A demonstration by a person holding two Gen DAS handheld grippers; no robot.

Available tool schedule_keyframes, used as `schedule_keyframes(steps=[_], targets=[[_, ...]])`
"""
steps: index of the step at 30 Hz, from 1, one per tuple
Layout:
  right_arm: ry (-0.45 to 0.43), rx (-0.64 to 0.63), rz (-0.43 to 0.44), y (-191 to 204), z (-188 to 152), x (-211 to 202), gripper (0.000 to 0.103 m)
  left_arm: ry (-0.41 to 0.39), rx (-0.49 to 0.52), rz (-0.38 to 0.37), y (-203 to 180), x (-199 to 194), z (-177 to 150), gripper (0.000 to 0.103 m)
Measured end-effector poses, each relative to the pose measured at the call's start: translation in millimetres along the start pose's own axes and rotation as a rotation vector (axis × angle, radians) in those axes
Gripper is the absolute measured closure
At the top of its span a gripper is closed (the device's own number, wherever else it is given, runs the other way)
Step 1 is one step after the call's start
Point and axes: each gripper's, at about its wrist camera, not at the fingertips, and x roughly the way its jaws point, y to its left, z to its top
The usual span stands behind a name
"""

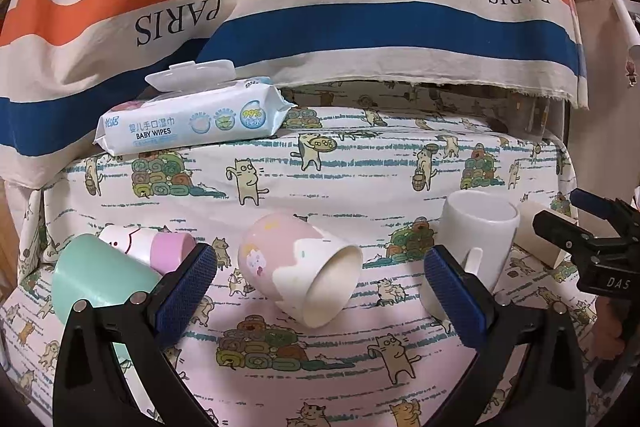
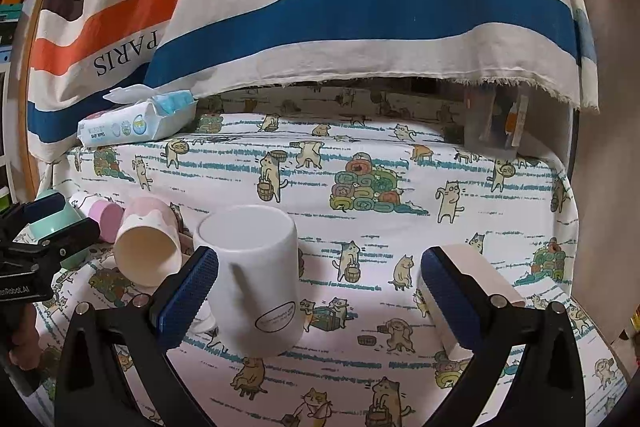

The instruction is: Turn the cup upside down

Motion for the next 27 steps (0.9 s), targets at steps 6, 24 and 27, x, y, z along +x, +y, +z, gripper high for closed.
schedule_keyframes(steps=[6, 24, 27], targets=[[0.0, 0.001, 0.001, -1.6, -0.1, 0.7, 0.001, -0.002, 0.007, 0.005, -1.1, 0.2, -0.4, 0.0], [0.003, 0.0, 0.003, -1.3, -0.5, 0.7, 0.001, 0.01, 0.008, 0.005, -1.5, 0.1, -2.4, 0.0], [0.005, 0.0, 0.004, -1.8, -0.6, 1.3, 0.001, 0.01, 0.009, 0.005, -1.6, 0.0, -2.5, 0.0]])
